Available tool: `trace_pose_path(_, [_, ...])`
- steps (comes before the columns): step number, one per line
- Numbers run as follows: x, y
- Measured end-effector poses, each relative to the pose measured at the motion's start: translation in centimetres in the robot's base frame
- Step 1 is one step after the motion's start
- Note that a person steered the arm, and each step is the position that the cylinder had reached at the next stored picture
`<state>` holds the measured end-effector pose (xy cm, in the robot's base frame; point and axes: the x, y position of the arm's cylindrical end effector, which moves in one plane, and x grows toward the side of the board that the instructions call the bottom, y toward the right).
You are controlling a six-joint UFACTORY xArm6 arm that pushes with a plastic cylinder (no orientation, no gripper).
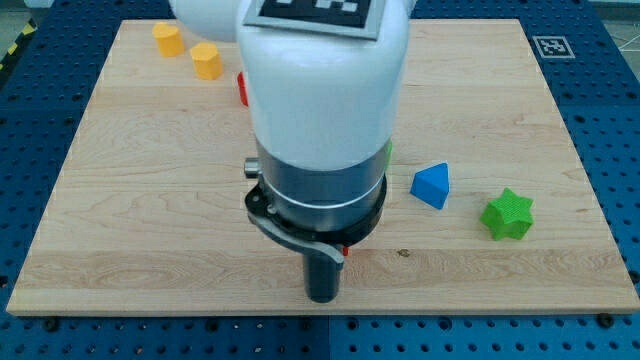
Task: Nudge the red star up a bit
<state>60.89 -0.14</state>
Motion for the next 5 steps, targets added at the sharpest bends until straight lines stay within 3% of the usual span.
trace_pose_path(3, [-5.2, 1.0])
trace_pose_path(5, [-5.2, 2.6])
